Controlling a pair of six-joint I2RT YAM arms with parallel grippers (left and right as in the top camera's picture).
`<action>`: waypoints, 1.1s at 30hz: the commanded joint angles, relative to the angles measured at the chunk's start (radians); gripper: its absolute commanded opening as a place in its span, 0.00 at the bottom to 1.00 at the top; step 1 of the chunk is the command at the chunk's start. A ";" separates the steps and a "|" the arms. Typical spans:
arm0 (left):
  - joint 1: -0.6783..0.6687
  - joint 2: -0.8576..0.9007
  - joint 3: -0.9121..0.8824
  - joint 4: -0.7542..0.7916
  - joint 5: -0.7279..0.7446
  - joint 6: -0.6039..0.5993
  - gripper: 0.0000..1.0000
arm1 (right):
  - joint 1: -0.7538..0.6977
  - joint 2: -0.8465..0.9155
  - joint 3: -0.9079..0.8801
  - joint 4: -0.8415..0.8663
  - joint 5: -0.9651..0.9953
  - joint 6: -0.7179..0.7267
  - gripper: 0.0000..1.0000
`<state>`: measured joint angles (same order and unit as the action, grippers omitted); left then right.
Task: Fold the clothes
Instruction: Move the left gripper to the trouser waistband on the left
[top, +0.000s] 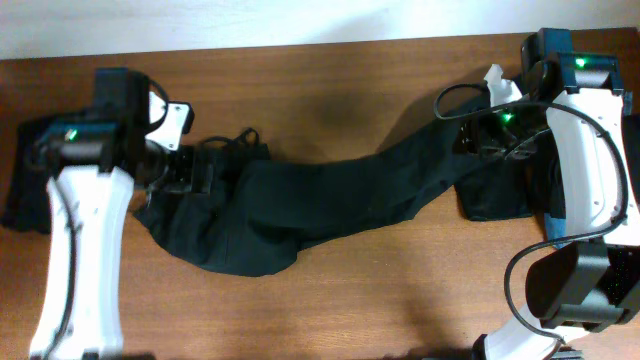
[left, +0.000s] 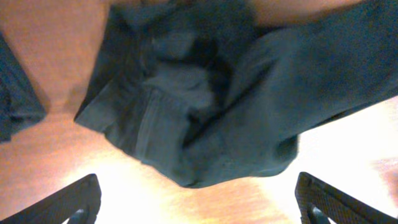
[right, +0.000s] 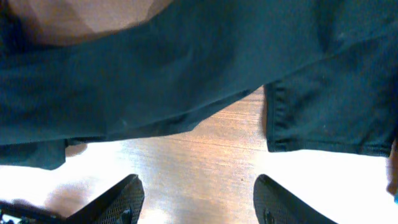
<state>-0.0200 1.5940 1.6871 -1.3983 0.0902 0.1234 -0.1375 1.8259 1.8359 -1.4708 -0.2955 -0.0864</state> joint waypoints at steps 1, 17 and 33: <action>0.003 0.092 0.015 -0.004 -0.054 0.045 0.95 | 0.000 0.000 0.002 -0.008 0.018 -0.011 0.62; 0.008 0.308 0.015 0.120 -0.113 0.215 0.68 | 0.000 0.000 0.000 -0.006 0.019 -0.011 0.65; 0.010 0.454 0.015 0.161 -0.113 0.215 0.71 | 0.000 0.000 0.000 -0.005 0.018 -0.011 0.66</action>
<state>-0.0170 2.0216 1.6871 -1.2335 -0.0162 0.3225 -0.1375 1.8259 1.8359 -1.4765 -0.2859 -0.0864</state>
